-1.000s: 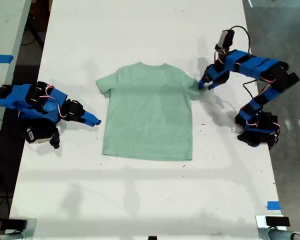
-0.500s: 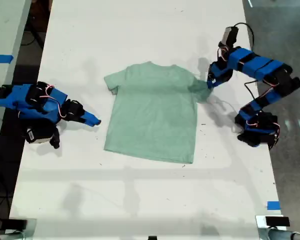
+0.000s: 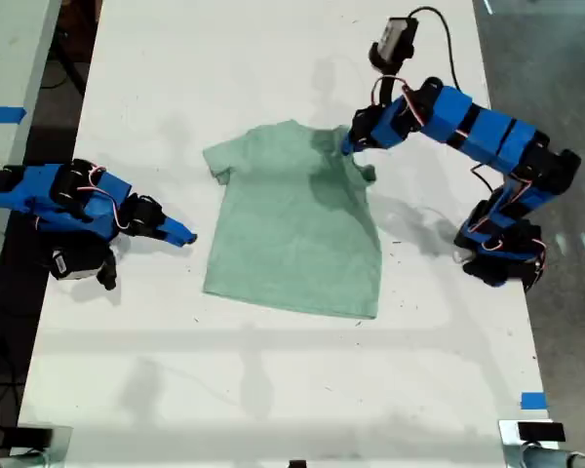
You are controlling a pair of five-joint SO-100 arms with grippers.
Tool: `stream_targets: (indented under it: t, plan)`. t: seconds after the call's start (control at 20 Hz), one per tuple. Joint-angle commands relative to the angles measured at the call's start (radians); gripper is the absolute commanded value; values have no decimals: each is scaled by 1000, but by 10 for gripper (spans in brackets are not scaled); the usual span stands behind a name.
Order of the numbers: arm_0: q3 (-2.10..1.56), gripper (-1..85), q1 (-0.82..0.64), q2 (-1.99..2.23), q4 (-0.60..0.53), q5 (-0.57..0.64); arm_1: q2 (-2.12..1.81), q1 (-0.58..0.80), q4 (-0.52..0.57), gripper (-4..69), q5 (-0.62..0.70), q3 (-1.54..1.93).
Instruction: Fold t shirt
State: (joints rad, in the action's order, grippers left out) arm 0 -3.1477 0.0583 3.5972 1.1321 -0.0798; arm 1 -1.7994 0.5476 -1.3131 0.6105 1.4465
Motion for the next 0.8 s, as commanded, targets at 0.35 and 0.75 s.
stream_targets:
  t: [0.35,0.75]
  plan:
    - [15,111,0,6,-6,6,466,-192,126,161,-21,-270]
    - [15,111,0,6,-6,6,18,-71,-336,208,-12,-374]
